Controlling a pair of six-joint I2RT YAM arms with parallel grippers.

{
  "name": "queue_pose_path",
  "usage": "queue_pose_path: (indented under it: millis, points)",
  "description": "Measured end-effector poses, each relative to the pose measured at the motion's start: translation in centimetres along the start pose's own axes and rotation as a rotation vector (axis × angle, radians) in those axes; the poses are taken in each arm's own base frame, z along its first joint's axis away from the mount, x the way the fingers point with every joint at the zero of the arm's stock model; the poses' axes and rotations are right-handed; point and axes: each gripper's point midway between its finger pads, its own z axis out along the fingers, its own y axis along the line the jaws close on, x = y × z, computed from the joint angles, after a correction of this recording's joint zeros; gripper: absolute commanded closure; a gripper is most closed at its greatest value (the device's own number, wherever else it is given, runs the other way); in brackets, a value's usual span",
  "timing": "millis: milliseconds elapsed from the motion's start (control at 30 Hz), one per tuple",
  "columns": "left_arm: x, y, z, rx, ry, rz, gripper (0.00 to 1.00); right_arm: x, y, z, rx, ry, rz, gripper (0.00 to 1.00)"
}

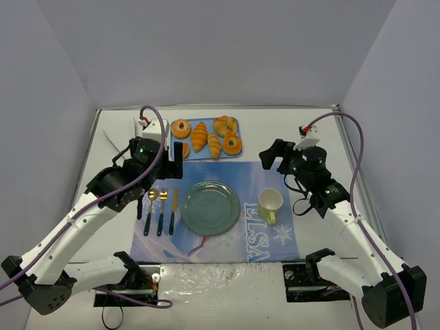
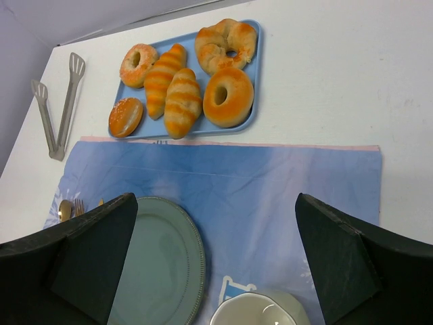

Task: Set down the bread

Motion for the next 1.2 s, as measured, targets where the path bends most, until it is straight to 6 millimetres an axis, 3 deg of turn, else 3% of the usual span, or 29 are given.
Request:
queue_pose_path:
  millis: [300, 467, 767, 900, 1033, 1200]
  points:
    - [-0.1, 0.6, 0.2, -0.029, 0.0, -0.005, 0.12, -0.3, 0.1, -0.3, -0.002, -0.011, 0.0, 0.0]
    - [-1.0, 3.3, 2.2, -0.132, 0.029, -0.051, 0.11, -0.3, 0.1, -0.3, -0.003, -0.011, 0.0, 0.0]
    - [-1.5, 13.1, 10.2, -0.392, 0.105, -0.313, 0.05, -0.6, 0.9, 0.1, -0.045, -0.018, 0.003, 0.0]
    - [-0.7, 17.0, 13.9, -0.489, 0.137, -0.403, 0.03, -0.4, 1.0, 0.2, -0.051, -0.011, 0.003, 0.0]
    - [-0.1, 19.4, 18.1, -0.541, 0.171, -0.446, 0.03, -0.4, 1.0, 0.2, -0.052, -0.012, 0.003, 0.0]
    - [2.2, 20.9, 22.1, -0.551, 0.254, -0.471, 0.03, -0.7, 1.2, 0.0, -0.057, -0.022, 0.003, 0.0]
